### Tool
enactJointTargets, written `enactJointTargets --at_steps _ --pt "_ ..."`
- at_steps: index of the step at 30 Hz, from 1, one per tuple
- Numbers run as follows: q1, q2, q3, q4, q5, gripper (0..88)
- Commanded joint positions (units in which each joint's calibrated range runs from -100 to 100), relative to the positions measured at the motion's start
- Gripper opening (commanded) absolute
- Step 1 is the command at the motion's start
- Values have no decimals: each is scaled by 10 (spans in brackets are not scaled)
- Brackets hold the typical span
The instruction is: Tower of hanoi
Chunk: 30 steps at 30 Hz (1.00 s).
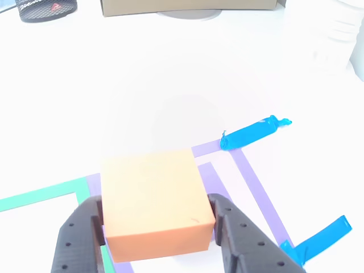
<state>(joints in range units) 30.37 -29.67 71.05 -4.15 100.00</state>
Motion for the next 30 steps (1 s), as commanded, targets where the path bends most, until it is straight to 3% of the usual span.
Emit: enactJointTargets --at_steps 1,8,18,24,30 --pt "-21 -181 -33 237 0 103" --pt "-80 -263 -257 576 0 100" --pt "-177 -222 -641 897 0 101" --pt "-203 -228 -647 924 0 100" --pt "-200 -275 -456 793 0 99"
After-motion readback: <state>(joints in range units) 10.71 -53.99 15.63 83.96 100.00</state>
